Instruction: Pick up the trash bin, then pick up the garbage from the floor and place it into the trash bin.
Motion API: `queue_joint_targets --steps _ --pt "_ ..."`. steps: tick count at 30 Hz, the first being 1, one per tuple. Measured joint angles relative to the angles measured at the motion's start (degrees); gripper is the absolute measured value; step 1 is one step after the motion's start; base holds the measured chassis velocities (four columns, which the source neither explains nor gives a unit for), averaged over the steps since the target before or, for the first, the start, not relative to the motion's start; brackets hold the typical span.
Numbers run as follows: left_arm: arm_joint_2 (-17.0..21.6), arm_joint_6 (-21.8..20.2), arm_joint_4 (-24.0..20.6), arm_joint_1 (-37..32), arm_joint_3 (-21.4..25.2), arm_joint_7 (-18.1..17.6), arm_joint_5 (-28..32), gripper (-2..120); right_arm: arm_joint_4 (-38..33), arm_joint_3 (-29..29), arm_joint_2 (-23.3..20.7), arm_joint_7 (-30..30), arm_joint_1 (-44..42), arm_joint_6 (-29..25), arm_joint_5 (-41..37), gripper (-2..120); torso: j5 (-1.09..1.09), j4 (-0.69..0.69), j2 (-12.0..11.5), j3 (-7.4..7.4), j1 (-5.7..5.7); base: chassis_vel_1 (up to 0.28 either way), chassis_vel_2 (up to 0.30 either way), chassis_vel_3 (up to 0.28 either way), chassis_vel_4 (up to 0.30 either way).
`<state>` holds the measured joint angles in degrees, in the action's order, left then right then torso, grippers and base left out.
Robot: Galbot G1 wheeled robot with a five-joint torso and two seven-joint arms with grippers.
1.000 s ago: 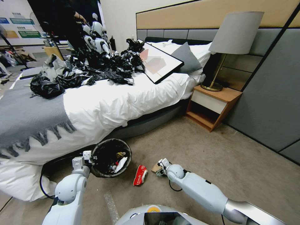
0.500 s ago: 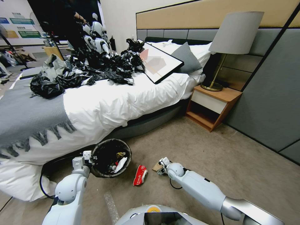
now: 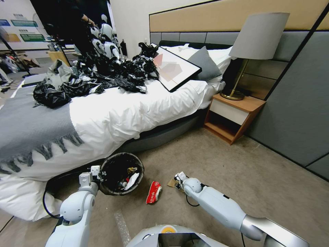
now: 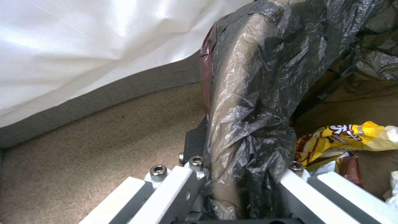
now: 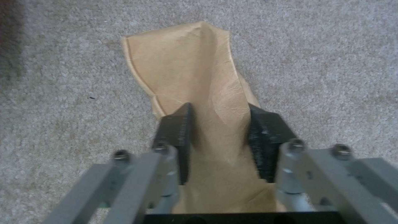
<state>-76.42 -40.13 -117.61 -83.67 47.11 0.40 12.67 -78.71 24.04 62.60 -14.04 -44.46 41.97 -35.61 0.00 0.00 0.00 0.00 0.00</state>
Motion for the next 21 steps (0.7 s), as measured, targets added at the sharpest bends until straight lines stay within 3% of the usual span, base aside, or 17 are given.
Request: queue_joint_targets --steps 5,7,21 --pt "0.1 0.1 0.0 -0.2 0.4 0.0 0.0 0 0.0 0.0 -0.5 0.3 0.1 -0.1 0.2 3 0.0 0.0 0.0 0.0 0.0 0.0 0.0 0.0 0.0" --pt "0.1 0.1 0.0 -0.2 0.4 0.0 0.0 0 0.0 0.0 -0.5 0.3 0.1 -0.1 0.2 0 0.0 0.0 0.0 0.0 0.0 0.0 0.0 0.0 0.0" --pt "-0.2 0.1 0.1 0.0 0.3 0.1 0.0 0 -0.4 0.1 -1.0 0.6 0.5 -0.2 0.1 0 0.0 0.0 0.0 0.0 0.0 0.0 0.0 0.0 0.0"
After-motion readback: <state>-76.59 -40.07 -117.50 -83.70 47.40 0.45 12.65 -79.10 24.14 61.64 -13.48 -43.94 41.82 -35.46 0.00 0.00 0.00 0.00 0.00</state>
